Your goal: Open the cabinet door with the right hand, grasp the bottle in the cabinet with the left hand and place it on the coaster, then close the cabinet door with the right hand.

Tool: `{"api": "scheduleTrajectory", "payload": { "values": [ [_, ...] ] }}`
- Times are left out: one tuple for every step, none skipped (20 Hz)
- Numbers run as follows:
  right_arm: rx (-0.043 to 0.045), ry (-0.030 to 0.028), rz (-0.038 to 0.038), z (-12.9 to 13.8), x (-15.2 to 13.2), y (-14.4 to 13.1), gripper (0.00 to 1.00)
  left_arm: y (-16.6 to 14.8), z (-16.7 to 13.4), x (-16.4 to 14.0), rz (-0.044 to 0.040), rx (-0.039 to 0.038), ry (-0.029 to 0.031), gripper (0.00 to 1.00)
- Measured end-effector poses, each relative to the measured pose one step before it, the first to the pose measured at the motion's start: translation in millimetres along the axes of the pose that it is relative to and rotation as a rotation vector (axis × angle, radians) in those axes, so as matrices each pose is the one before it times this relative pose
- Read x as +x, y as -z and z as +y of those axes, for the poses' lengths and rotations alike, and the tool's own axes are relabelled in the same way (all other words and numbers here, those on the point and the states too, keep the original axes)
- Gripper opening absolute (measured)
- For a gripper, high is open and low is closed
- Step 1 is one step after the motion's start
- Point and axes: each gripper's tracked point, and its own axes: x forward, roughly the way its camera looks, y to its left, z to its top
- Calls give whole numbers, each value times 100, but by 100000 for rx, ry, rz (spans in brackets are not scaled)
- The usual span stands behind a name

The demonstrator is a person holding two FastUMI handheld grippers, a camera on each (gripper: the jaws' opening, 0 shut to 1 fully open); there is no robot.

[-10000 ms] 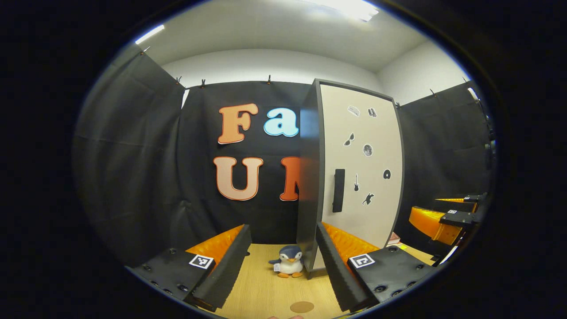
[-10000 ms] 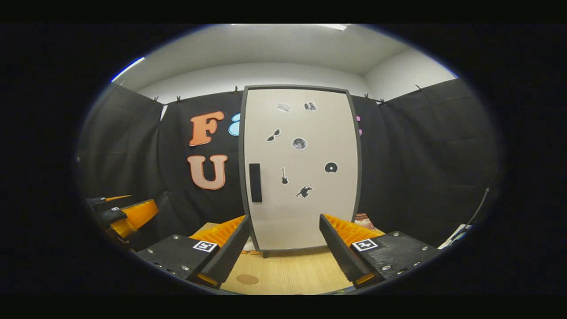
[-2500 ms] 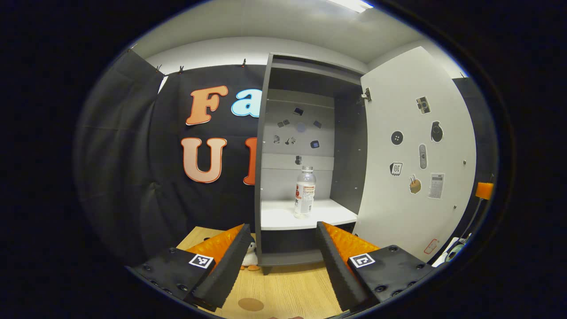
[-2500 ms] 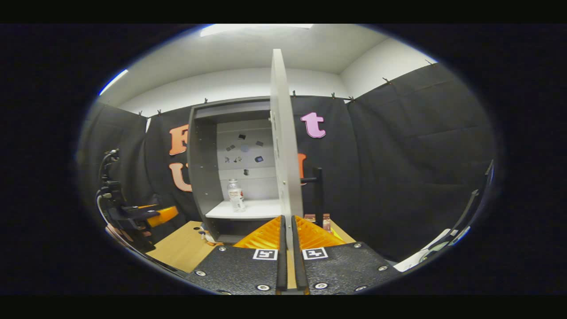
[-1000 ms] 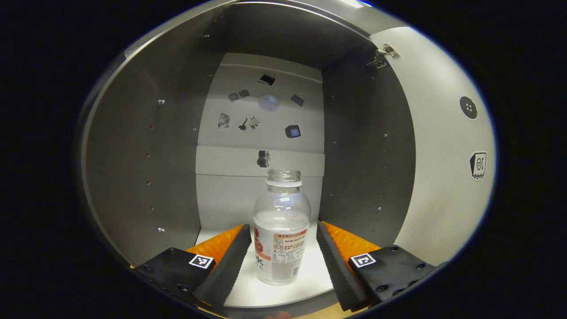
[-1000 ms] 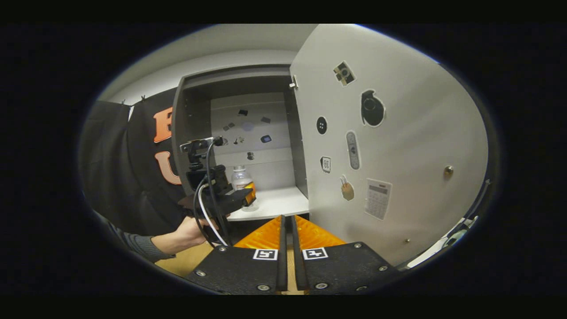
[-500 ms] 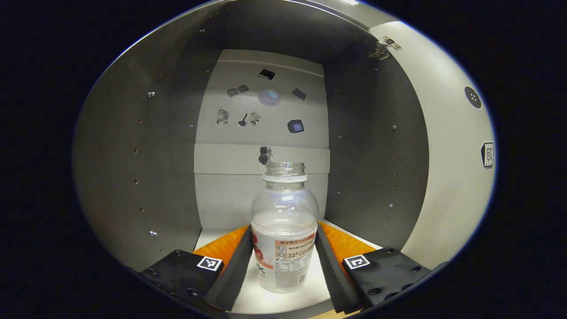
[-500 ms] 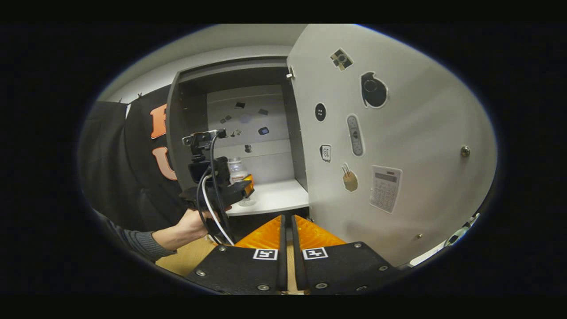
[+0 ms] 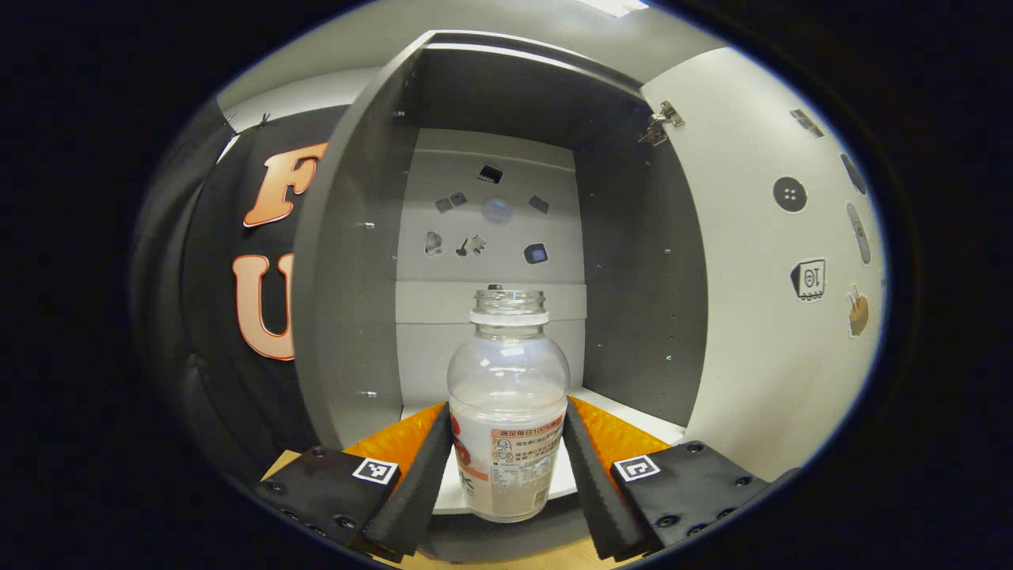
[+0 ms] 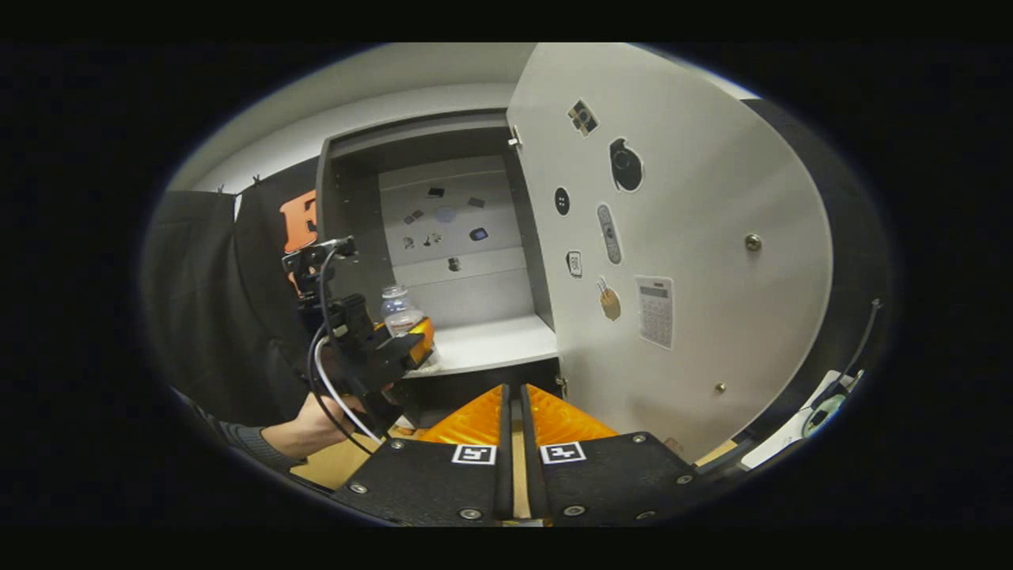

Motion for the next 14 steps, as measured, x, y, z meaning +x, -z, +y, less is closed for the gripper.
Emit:
{"api": "scheduleTrajectory", "payload": {
  "values": [
    [-381, -824, 640, 101, -348, 161, 6, 63, 119, -1415, -312, 298, -203, 85],
    [-442, -803, 523, 61, -330, 202, 6, 107, 356, -1458, -672, 212, -642, 84],
    [-387, -668, 445, 82, -258, 240, 6, 86, 184, -1679, -571, 504, -1207, 85],
    [-26, -679, 403, 91, -253, 213, 6, 194, 324, -1461, -430, 1048, -759, 85],
    [454, -1024, 523, 240, -270, 222, 6, 473, 347, -1390, 357, 1231, -660, 84],
    [490, -1222, 720, 299, -220, 255, 6, 596, 211, -1412, 316, 398, -583, 85],
    [-75, -639, 806, 114, -207, 306, 6, 434, 240, -1412, -217, 209, -739, 84],
    [-483, -332, 968, 0, -229, 369, 6, 768, 345, -1271, 409, 167, -821, 84],
    [-405, -470, 800, 83, -443, 431, 6, 888, 327, -1340, 1129, 165, -892, 84],
    [81, -844, 927, 215, -363, 469, 6, 1089, -41, -956, 1233, 62, -45, 84],
    [445, -861, 1138, 308, -463, 764, 6, 1030, 47, -1084, 1307, -985, 355, 84],
    [941, -803, 1614, 133, -175, 789, 6, 1225, 200, -873, 1735, -1189, -475, 84],
    [784, -712, 1024, 89, 3, 548, 6, 1422, 378, -749, 1678, -996, -1311, 83],
    [303, -361, 894, -36, 46, 532, 6, 1235, 356, -744, 1419, -216, -1173, 84]
  ]
}}
